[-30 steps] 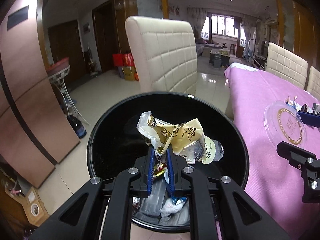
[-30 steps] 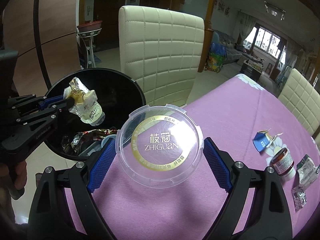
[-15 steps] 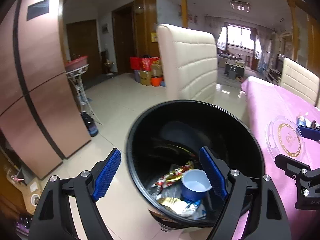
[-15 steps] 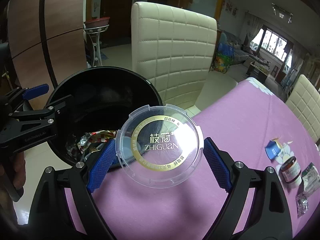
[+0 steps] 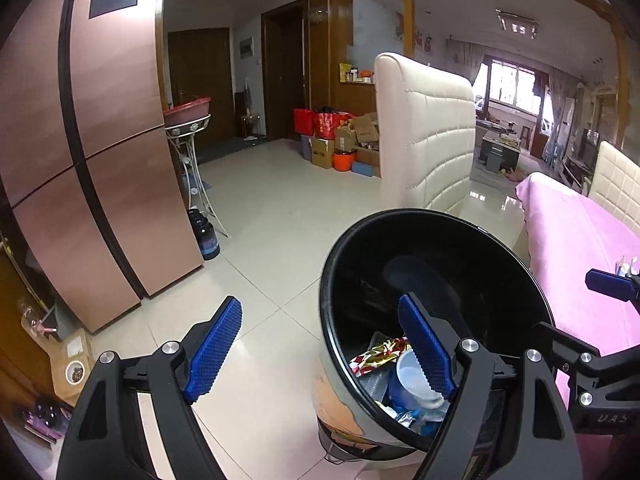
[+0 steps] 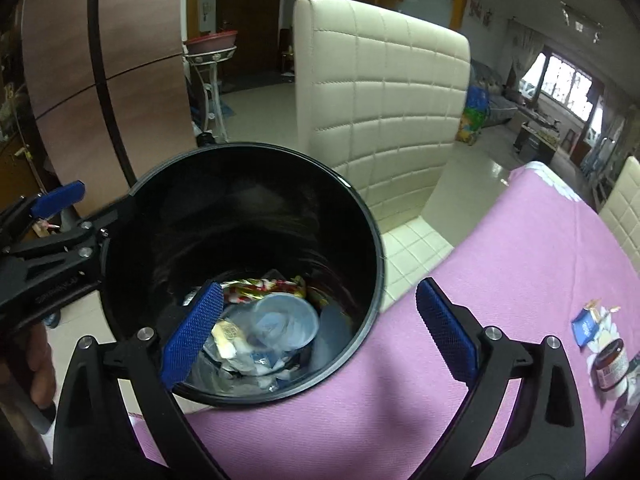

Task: Collect trash
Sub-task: 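Grasp the white milk carton with the right tool while the left tool reaches the brown bottle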

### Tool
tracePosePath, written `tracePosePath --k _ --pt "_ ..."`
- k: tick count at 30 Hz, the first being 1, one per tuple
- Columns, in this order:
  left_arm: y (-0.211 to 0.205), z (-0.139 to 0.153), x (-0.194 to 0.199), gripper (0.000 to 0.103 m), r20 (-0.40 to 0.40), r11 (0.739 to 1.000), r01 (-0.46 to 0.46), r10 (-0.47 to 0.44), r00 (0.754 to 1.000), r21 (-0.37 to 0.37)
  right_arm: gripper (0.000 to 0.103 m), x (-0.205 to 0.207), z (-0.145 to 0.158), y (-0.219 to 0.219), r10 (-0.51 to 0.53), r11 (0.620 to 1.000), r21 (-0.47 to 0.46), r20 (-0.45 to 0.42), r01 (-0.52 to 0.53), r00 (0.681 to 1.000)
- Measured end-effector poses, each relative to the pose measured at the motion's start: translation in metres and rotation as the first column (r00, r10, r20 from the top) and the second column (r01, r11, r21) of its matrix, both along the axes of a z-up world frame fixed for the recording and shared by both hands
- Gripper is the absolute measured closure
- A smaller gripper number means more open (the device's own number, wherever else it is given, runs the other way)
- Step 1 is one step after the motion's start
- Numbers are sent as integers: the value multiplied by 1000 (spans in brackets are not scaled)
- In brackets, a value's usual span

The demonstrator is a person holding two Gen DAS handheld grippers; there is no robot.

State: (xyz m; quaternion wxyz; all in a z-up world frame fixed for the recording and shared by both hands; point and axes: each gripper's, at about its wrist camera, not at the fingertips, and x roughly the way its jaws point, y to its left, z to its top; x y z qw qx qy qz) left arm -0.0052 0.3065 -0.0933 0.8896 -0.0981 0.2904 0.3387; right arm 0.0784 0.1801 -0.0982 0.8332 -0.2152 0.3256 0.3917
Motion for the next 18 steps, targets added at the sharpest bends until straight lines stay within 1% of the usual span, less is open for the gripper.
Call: tracePosePath --k 3,7,9,11,14,18 --pt "-6 -1 3 24 -3 1000 24 -24 1000 7 7 -1 1 -9 -16 1000 -13 14 16 1000" --pt "-22 3 11 24 9 997 74 -74 997 -2 7 -6 5 -31 -40 998 -39 73 43 997" --pt "-33 6 19 24 13 993 118 -118 993 -3 7 -8 7 -47 -60 996 -53 102 65 993" --pt "-49 8 28 24 13 987 161 -161 987 16 7 -5 10 -63 -87 994 -58 128 95 988" --pt "-76 10 43 24 0 971 236 -236 972 42 7 6 12 -89 -134 989 -40 139 141 981" --pt "-113 14 59 24 -9 941 326 -326 945 87 7 24 13 -127 -226 972 -30 139 233 964"
